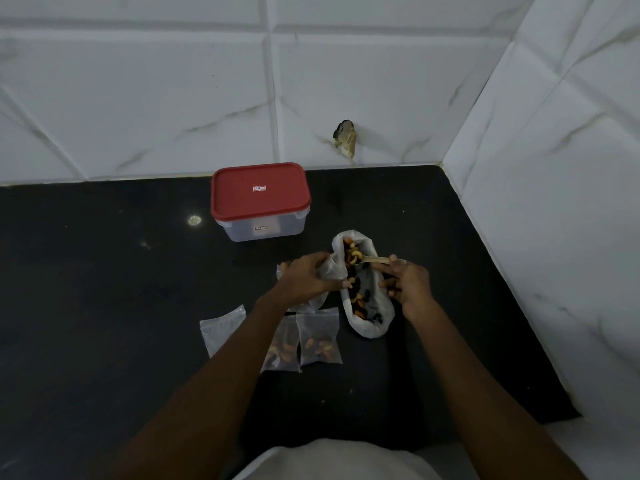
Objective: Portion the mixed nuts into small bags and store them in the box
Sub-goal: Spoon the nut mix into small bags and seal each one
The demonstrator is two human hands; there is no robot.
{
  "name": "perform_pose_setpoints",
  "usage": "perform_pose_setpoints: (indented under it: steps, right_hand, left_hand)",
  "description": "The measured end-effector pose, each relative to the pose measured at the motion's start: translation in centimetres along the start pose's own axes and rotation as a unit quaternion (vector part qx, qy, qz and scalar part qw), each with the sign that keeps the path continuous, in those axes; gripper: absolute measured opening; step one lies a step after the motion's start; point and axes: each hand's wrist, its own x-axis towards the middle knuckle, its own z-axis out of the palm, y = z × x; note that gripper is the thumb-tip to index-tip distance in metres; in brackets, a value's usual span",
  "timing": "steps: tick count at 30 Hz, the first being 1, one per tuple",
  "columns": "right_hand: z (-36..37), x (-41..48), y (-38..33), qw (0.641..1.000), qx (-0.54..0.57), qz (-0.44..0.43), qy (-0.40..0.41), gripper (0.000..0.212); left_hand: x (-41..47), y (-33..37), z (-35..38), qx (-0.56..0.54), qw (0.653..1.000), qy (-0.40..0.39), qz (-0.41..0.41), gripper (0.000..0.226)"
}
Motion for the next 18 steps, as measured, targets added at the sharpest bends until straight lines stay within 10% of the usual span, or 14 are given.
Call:
perform_pose_setpoints:
  steps: [18]
  right_hand:
    - [-0.9,-5.1,-1.8,0.997,-0.002,-0.082,0.012,0.017]
  left_hand:
    - [-1.7,1.7,-0.3,0.083,0.991,0.077,0.071,0.073]
